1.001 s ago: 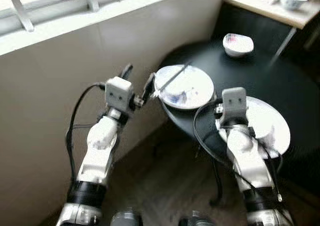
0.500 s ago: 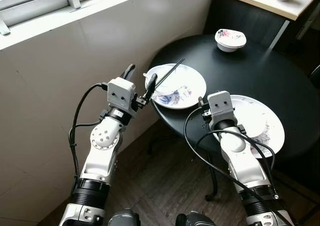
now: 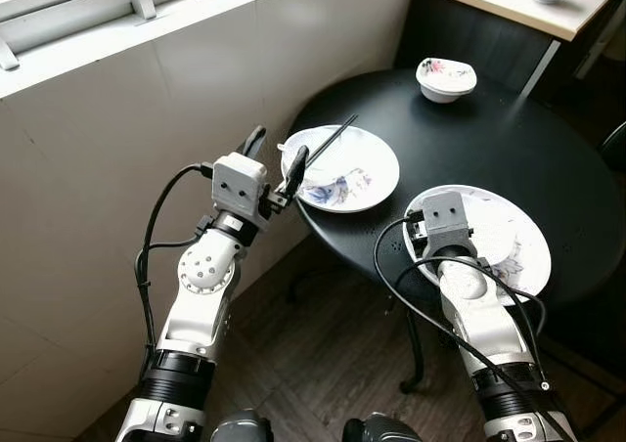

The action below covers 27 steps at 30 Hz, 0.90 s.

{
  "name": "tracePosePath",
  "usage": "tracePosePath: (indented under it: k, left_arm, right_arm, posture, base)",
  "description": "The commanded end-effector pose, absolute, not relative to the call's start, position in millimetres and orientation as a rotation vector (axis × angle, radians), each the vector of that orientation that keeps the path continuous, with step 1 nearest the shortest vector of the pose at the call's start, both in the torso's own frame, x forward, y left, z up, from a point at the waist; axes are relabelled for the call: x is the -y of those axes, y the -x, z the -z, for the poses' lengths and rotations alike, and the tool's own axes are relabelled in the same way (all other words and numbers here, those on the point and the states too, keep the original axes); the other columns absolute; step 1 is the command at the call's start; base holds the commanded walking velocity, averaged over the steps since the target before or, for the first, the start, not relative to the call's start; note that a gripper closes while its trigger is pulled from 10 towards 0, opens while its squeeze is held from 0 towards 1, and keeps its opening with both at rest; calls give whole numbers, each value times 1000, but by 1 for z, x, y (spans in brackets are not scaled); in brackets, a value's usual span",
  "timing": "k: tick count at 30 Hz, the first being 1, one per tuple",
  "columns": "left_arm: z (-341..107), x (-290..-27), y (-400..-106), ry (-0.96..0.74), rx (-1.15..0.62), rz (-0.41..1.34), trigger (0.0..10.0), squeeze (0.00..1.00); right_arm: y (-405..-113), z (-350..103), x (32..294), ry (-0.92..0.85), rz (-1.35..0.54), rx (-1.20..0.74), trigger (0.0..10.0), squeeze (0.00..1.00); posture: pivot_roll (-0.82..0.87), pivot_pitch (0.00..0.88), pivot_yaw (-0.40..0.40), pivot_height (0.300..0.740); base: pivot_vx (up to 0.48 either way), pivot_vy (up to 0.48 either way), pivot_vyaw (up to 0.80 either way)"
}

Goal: Kitchen organization

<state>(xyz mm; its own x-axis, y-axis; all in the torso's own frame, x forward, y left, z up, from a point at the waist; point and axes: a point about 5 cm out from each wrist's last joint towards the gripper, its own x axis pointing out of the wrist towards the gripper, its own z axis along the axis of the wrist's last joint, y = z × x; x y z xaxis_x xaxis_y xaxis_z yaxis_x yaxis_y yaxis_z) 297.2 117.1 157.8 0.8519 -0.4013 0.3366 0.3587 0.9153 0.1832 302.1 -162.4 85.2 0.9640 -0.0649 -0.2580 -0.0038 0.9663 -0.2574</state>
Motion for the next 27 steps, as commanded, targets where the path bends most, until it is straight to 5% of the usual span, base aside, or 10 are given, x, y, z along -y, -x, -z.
tracePosePath:
  k: [1, 7, 8, 9, 10, 11, 12, 13, 14, 27]
  left_arm:
    - [-155, -115, -296, -124, 365, 412, 10000, 0]
    - [-153, -115, -296, -125, 361, 413, 10000, 0]
    - [-153, -115, -295, -125, 361, 413, 10000, 0]
    - [-153, -115, -295, -125, 361, 413, 10000, 0]
    - [-153, -115, -295, -125, 361, 413, 10000, 0]
    - [-153, -115, -295, -125, 360, 413, 10000, 0]
    - [-153, -115, -295, -125, 359, 413, 10000, 0]
    - [-153, -115, -295, -125, 359, 413, 10000, 0]
    - [-153, -115, -295, -126, 358, 414, 10000, 0]
    - [-152, -115, -297, -132, 346, 406, 10000, 0]
  right_arm:
    - [-303, -82, 164, 235, 36, -300, 10000, 0]
    - [-302, -76, 164, 175, 45, -353, 10000, 0]
    - [-302, -75, 165, 165, 51, -359, 8941, 0]
    - [-302, -75, 165, 163, 55, -360, 8941, 0]
    - [-302, -75, 166, 159, 56, -359, 4980, 0]
    - [-302, -75, 166, 153, 59, -361, 2471, 0]
    - [-301, -75, 166, 148, 61, -363, 1098, 0]
    - [-301, -75, 166, 144, 63, -366, 1098, 0]
    - [-301, -75, 167, 141, 67, -368, 0, 0]
    - [-302, -80, 171, 123, 94, -344, 0, 0]
  posture:
    - [126, 0, -45, 740]
    - [129, 0, -46, 740]
    - [129, 0, -46, 740]
    - [129, 0, -46, 740]
    - [128, 0, -46, 740]
    - [128, 0, -46, 740]
    - [126, 0, -45, 740]
    - [126, 0, -45, 740]
    - [126, 0, -45, 740]
    - [123, 0, -44, 740]
  base:
    - [0, 0, 0]
    - [0, 0, 0]
    - [0, 0, 0]
    - [0, 0, 0]
    - [0, 0, 0]
    - [0, 0, 0]
    - [0, 0, 0]
    - [0, 0, 0]
    - [0, 0, 0]
    - [0, 0, 0]
